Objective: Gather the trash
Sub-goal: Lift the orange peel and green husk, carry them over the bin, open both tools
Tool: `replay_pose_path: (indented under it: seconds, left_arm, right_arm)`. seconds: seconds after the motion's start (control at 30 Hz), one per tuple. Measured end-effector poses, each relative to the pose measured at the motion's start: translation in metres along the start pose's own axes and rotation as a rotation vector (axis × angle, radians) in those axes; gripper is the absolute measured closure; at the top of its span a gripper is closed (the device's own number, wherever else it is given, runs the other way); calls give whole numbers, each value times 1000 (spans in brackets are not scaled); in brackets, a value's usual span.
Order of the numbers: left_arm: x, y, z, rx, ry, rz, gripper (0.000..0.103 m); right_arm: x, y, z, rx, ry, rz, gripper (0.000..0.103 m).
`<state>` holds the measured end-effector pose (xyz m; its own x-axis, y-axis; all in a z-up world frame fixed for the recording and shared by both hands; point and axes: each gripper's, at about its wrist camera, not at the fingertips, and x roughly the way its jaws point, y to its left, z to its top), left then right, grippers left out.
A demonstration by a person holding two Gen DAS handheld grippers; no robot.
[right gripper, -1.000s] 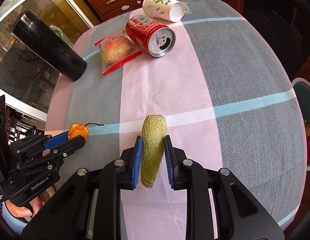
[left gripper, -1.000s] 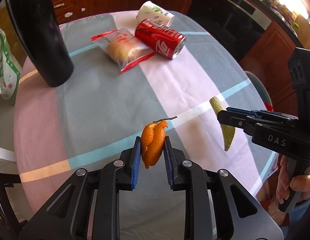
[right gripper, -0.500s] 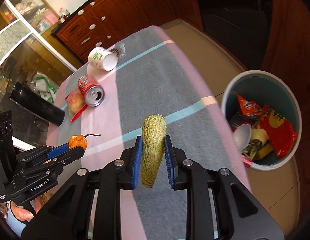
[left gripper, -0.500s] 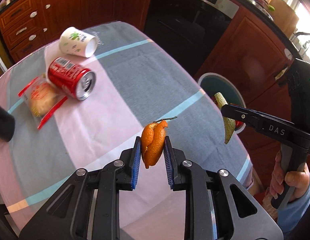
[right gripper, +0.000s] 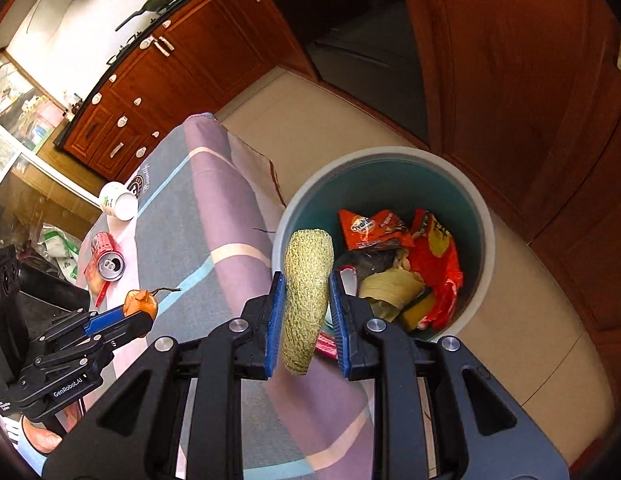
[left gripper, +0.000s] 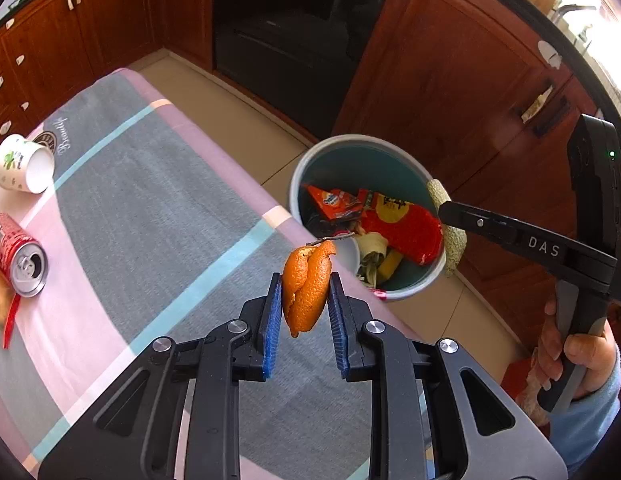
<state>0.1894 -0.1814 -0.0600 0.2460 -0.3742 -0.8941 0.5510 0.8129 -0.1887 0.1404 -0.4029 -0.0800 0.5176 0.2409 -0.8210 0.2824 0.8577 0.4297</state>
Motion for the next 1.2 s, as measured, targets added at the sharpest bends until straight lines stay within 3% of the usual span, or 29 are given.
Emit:
replay_pose_path:
  seconds: [0.23,0.57,0.63,0.67,0.7,0.77,1.17,1.2]
  left_arm:
    - [36,-37,20,41,41,-41,80]
    - [73,-61,38,66,89,-68,77]
    - [78,-63,43,59,102,-73,65]
    - [78,-63,44,55,101,-73,49]
    - [78,-64,45,55,92,-66,42]
    - [78,-62,46,51,83,-53,34]
    - [68,-23,36,-51,98,-43,21]
    - [67,-22,34,-54,94,-40,18]
  right_arm:
    - [2,-33,7,38,21,-29,82]
    - [9,-60,17,77,36,-63,81]
    - [10,-63,18,87,37,-66,81]
    - [11,-63,18,92,39,-67,81]
    - [12,-64,18,93,41,-67,81]
    - [14,-65,19,92,46,-70,81]
    - [30,-57,25,80,72,-80,78]
    - [31,-56,26,81,78,-79,59]
